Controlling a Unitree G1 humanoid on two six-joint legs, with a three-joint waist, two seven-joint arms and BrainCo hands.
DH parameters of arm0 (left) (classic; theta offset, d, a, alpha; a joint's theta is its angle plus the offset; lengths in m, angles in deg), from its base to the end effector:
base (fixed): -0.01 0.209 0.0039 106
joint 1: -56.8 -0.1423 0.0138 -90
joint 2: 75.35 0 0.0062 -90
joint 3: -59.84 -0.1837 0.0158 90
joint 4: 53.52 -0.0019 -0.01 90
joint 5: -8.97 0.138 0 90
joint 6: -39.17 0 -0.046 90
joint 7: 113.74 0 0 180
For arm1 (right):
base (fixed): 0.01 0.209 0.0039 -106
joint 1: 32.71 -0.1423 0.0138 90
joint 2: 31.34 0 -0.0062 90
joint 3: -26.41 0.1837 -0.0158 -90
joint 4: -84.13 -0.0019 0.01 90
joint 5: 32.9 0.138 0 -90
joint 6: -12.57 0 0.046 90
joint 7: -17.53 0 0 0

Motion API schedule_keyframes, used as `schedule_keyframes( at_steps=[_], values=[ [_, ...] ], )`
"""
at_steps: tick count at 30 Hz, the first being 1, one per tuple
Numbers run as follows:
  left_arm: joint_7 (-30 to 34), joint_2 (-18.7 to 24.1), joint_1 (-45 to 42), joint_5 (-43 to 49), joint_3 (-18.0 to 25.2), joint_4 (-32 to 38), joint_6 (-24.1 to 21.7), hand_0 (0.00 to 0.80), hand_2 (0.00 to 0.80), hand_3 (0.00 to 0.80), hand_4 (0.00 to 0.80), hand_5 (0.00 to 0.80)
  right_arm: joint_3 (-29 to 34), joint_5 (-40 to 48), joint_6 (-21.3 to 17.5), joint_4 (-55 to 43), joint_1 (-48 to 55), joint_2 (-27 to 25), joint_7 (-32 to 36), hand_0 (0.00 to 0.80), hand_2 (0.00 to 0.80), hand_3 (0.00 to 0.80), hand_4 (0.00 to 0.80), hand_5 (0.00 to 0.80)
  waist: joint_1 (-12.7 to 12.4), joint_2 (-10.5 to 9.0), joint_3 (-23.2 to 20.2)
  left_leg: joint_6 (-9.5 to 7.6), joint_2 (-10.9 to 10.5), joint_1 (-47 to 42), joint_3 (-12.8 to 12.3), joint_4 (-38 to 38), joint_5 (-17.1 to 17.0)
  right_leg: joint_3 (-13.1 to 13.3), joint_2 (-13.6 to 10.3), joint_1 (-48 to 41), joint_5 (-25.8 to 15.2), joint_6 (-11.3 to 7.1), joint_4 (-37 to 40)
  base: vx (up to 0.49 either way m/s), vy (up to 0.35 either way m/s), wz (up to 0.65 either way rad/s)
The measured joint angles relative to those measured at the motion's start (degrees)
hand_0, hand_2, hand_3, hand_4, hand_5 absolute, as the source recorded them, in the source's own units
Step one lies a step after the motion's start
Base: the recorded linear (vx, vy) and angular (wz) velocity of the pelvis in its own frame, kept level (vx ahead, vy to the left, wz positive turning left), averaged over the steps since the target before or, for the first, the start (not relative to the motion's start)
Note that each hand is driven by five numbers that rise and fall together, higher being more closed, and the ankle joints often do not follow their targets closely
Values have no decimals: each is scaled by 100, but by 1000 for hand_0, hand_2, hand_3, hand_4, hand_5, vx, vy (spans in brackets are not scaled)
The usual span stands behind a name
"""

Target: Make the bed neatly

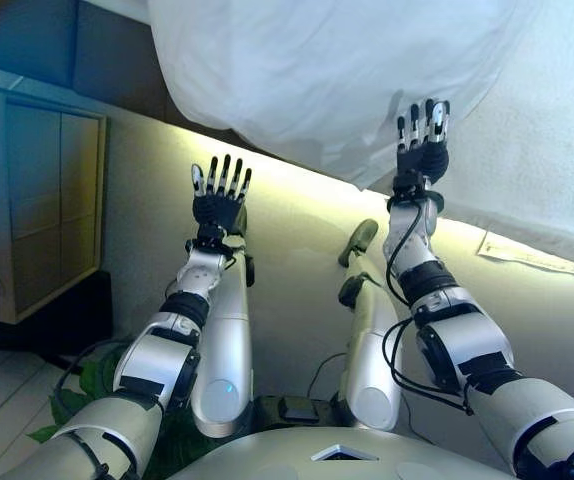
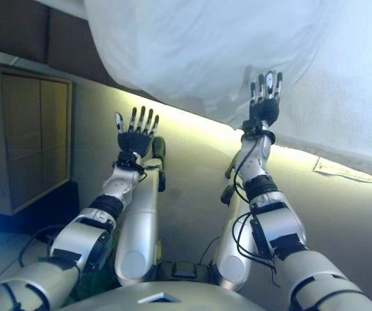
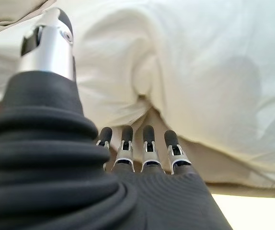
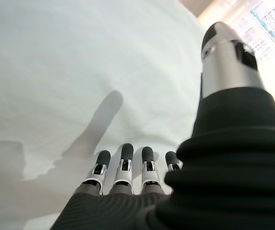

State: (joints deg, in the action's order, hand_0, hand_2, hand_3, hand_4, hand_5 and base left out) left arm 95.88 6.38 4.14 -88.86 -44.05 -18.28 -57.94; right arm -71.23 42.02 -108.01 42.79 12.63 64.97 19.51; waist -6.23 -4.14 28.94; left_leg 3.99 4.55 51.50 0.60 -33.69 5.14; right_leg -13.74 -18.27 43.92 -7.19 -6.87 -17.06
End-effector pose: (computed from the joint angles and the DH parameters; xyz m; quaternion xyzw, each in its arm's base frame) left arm 0.3038 0.1345 0.0299 -0.6260 -0.0179 -0.1184 0.7706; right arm 0.3320 -0.1552 0.1039 0.4708 -0.1582 -0.0752 0.8647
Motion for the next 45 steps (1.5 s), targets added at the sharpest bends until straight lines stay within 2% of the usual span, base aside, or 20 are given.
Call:
schedule_keyframes(
  at_steps=[6,12,18,21,26,31,37,38,39,45],
  values=[
    [258,-108,175,-266,-290,200,-225,0,0,0,0,0,-200,-334,-74,-225,-140,-4,-259,0,0,0,0,0,83,-1,0,-52,-24,187,-34,-186,96,167,5,208,-21,-3,-51,-15,64,-8],
    [456,-108,375,-424,-340,277,-376,0,0,0,0,0,-326,-589,-78,-551,-277,-1,-622,0,0,0,0,0,226,-4,1,-130,-30,603,-47,-529,204,253,6,542,-92,16,-125,-7,31,-7],
    [693,-121,473,-552,-461,428,-590,0,0,0,0,0,-464,-679,-80,-758,-298,5,-827,0,0,0,0,0,304,-7,2,-190,-24,730,-83,-588,231,383,84,552,-158,64,162,-5,2,-7],
    [708,-121,606,-552,-525,452,-674,0,0,0,0,0,-531,-680,-80,-819,-307,0,-884,0,0,0,0,0,402,-20,8,-210,-3,796,-87,-582,228,390,104,551,-293,90,304,0,0,0],
    [707,-104,745,-551,-530,610,-786,0,0,0,0,0,-589,-681,-72,-1002,-328,1,-930,0,0,0,0,0,438,-35,15,-208,18,813,-154,-539,232,393,116,587,-361,9,349,4,2,-1],
    [707,-25,778,-552,-529,649,-848,0,0,0,0,0,-657,-785,-35,-1087,-333,23,-970,0,0,0,0,0,594,-44,17,-209,19,803,-198,-554,233,414,119,586,-388,-27,349,24,18,-2],
    [707,11,778,-548,-530,653,-892,0,0,0,0,0,-660,-806,8,-1235,-237,41,-1004,0,0,0,0,0,684,-56,23,-271,15,583,-319,-606,273,568,103,440,-413,-1,351,38,37,-6],
    [708,14,780,-548,-530,656,-894,430,430,430,430,430,-662,-819,11,-1241,-220,40,-1007,0,0,0,0,0,690,-57,23,-291,14,543,-339,-620,289,586,99,401,-417,5,377,34,34,-10],
    [708,19,779,-547,-530,675,-895,784,784,784,784,784,-657,-869,16,-1242,-212,39,-1009,0,0,0,0,0,690,-57,23,-299,20,522,-353,-655,309,600,98,382,-414,1,389,32,41,-12],
    [791,26,795,-547,-528,923,-956,800,800,800,800,800,-655,-904,60,-1266,-163,41,-1009,0,0,0,0,0,728,-56,23,-412,54,527,-548,-682,374,611,39,308,-386,-30,746,21,58,-14]
  ],
)
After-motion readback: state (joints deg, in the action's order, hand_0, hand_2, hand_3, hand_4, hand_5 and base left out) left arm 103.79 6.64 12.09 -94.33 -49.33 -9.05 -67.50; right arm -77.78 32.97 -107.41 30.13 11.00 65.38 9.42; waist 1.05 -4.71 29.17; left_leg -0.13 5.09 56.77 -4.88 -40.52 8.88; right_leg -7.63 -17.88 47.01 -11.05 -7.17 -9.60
